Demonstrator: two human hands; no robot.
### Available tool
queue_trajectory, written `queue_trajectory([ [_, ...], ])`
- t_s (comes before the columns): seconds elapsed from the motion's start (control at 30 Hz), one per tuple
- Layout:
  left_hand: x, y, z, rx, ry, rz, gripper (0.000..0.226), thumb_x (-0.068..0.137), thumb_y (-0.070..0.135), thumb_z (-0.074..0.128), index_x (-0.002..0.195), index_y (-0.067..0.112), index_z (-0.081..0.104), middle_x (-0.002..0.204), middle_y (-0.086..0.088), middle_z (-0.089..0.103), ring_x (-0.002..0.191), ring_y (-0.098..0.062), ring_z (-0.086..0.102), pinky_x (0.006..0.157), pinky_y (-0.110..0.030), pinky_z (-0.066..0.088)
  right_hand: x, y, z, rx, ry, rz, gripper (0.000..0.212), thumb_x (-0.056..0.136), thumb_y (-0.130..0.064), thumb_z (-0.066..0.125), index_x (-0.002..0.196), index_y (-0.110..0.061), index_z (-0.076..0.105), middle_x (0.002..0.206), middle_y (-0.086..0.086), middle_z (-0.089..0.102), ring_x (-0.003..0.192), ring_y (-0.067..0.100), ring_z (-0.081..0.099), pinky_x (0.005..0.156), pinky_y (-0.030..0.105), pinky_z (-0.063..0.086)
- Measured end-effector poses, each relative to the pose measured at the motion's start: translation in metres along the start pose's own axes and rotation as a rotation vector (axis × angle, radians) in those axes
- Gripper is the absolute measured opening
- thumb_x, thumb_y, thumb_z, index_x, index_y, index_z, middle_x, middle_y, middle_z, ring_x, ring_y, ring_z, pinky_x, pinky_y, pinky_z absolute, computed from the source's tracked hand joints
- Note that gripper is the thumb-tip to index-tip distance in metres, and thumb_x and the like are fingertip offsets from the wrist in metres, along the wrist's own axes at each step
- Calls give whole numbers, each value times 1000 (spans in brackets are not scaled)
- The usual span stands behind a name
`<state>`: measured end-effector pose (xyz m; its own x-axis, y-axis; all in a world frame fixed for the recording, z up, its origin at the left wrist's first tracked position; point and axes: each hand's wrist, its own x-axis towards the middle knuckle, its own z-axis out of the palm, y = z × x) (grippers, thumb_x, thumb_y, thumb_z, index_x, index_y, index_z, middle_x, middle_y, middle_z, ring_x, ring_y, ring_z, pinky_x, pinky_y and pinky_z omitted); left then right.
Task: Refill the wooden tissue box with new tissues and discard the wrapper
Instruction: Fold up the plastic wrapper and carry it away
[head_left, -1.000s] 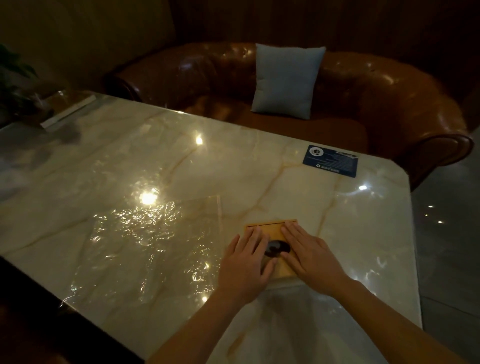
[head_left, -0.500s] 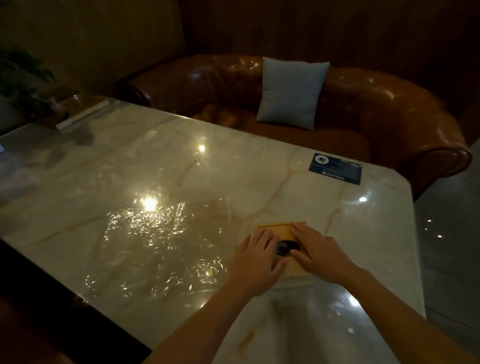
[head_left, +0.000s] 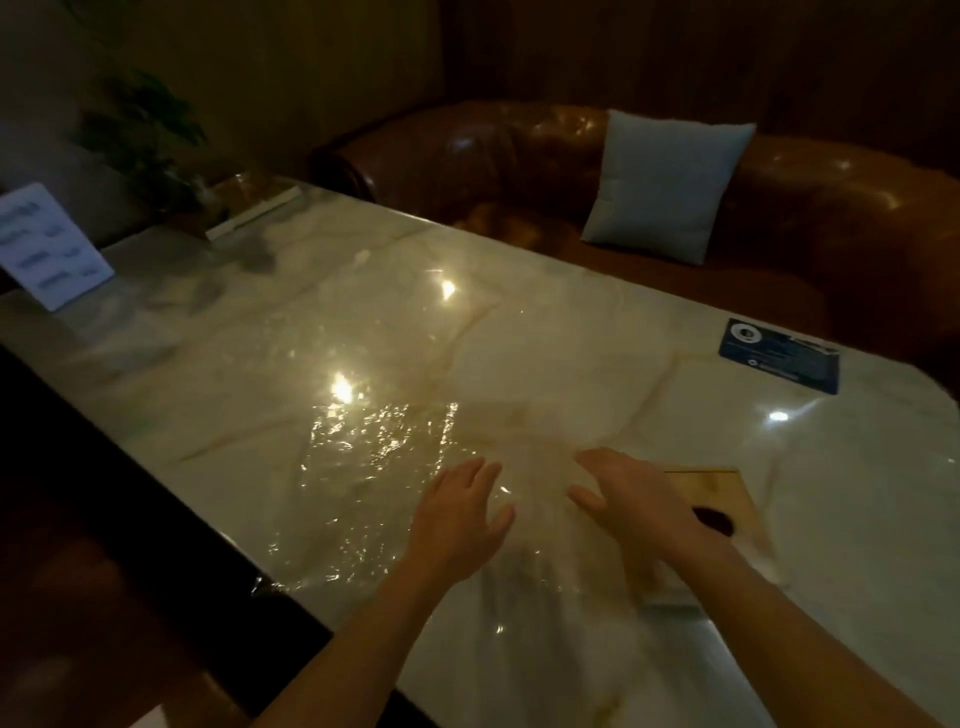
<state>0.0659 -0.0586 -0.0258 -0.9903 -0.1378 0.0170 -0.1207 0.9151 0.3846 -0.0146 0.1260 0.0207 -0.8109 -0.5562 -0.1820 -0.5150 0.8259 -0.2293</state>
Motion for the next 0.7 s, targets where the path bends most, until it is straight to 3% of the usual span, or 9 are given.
queue_trajectory([
  [0.23, -12, -77, 1, 96, -26, -56, 57, 91, 46, 41, 143, 25, 30, 153, -4, 30, 140, -17, 27, 116, -33, 20, 23, -51, 71, 5, -65, -1, 56, 90, -48, 43, 137, -17, 32, 142, 4, 41, 125, 24, 43, 97, 37, 35],
  [0.37, -14, -106, 5, 181, -110, -50, 59, 92, 47, 34, 146, 28, 18, 158, -1, 14, 145, -14, 12, 118, -33, 11, 27, -67, 98, -15, -103, 65, 67, 90, -52, 40, 143, -17, 19, 151, 7, 27, 137, 20, 30, 105, 37, 29],
  [0.5, -18, -117, 7, 171, -201, -40, 60, 92, 46, 35, 146, 29, 17, 159, 1, 10, 146, -16, 3, 119, -36, 2, 34, -68, 107, -52, -163, 87, 67, 92, -52, 34, 145, -14, 15, 155, 8, 19, 143, 20, 16, 110, 37, 23],
  [0.6, -27, -107, 5, 227, -228, 11, 60, 87, 44, 44, 142, 23, 31, 154, -6, 28, 142, -21, 22, 118, -39, 14, 42, -61, 105, -104, -178, 84, 64, 94, -49, 32, 145, -15, 15, 157, 5, 16, 144, 18, 13, 110, 38, 22],
  [0.7, -40, -87, 8, 323, -185, 90, 54, 68, 50, 63, 116, 25, 63, 124, -5, 65, 111, -24, 62, 95, -41, 50, 57, -54, 98, -96, -176, 104, 63, 94, -48, 32, 145, -15, 16, 157, 5, 13, 144, 17, 12, 111, 40, 21],
])
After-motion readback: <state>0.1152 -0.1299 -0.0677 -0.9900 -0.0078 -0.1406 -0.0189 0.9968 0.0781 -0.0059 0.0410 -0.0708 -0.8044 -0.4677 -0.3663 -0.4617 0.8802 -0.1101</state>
